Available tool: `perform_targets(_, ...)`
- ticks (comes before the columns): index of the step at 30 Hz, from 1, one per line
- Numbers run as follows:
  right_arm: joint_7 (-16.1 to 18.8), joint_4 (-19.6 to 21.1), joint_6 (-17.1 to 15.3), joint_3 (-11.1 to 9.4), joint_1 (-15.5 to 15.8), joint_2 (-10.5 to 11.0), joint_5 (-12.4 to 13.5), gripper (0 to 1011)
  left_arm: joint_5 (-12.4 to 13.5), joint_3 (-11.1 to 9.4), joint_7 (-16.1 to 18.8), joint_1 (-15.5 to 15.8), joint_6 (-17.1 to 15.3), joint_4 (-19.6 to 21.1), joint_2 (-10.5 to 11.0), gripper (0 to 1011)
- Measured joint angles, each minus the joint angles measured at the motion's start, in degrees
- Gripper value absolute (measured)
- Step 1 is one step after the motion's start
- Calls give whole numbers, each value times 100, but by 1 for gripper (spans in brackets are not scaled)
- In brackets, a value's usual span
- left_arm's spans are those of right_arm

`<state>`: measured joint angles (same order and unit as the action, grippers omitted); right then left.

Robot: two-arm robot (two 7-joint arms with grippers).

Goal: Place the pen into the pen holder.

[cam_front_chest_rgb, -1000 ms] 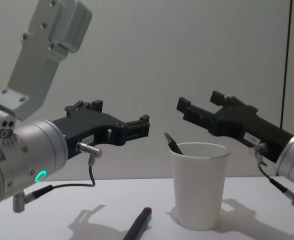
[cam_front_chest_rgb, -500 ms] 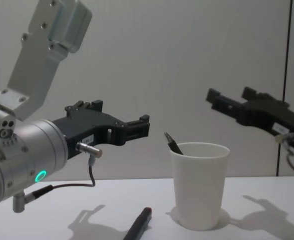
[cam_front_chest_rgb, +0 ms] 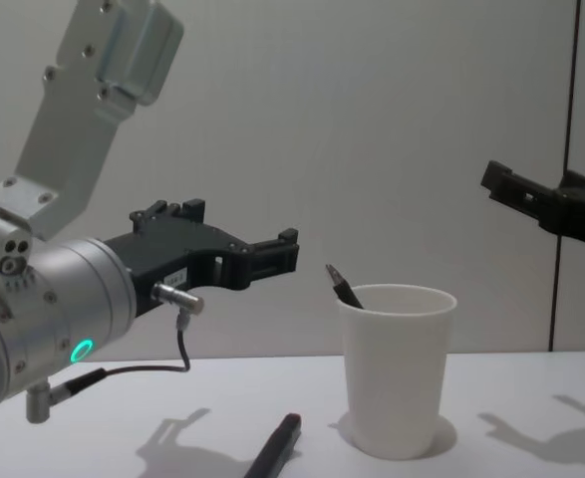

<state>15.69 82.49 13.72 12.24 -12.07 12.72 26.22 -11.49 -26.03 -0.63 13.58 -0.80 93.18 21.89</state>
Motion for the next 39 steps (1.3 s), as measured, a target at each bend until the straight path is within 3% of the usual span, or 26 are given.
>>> perform_targets(9, -113, 187, -159, 9, 128, 67, -95, 1001, 0, 1, 0, 0, 0, 0, 0, 1001)
perform_targets(28, -988, 1570, -1312, 61, 1080, 556, -814, 1001, 0, 1, 1, 0, 0, 0, 0, 1001)
perform_targets(39, -1186, 1869, -1568, 73, 1290, 665, -973, 1001, 0, 0, 1, 0, 0, 0, 0, 1001)
